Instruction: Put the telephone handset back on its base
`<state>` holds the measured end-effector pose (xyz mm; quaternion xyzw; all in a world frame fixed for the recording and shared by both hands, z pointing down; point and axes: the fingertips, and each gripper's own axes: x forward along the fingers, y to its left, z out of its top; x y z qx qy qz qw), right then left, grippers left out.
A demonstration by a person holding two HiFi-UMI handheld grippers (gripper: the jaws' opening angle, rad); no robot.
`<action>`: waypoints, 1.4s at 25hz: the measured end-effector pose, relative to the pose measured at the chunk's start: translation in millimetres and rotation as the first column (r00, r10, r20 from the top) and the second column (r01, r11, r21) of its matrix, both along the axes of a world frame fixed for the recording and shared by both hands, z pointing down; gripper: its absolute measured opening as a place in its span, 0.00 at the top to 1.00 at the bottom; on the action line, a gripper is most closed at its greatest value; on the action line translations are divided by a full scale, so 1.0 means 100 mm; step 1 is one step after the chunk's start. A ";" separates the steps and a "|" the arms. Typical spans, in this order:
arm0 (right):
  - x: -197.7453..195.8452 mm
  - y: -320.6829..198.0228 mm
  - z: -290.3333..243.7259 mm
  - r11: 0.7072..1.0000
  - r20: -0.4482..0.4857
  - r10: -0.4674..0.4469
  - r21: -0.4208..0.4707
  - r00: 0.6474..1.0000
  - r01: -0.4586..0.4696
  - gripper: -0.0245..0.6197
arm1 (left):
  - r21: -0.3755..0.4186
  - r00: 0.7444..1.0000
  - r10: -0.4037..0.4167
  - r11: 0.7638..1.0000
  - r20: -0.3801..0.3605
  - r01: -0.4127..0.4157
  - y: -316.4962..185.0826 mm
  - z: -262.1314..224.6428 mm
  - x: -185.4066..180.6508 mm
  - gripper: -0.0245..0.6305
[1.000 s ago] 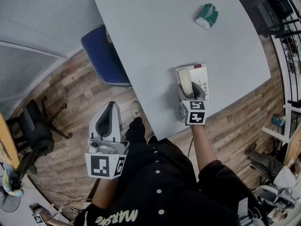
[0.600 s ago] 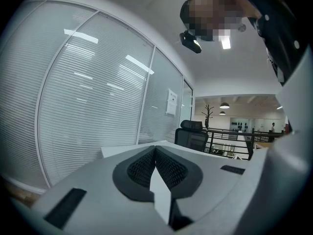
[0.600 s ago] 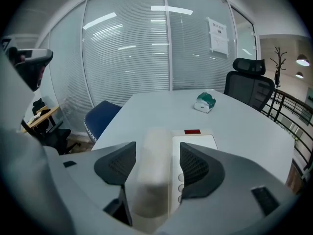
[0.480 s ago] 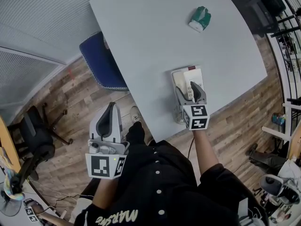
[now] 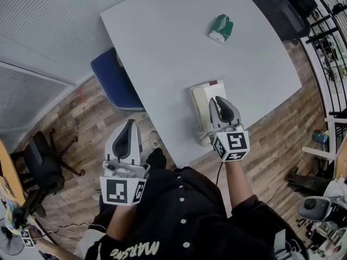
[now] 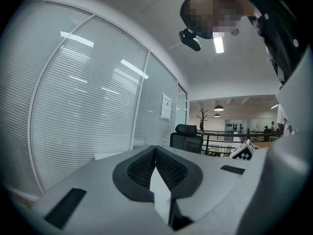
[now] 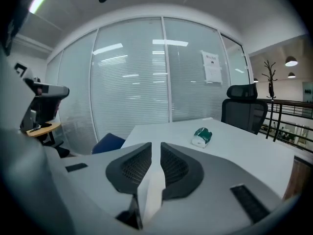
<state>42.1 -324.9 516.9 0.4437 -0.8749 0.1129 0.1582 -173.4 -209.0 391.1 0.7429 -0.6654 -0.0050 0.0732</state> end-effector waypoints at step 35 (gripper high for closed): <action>0.98 0.49 -1.59 0.937 0.230 0.197 0.243 0.953 -0.252 0.90 | 0.182 0.997 0.056 0.981 0.044 -0.063 0.07 -0.63 0.23 0.94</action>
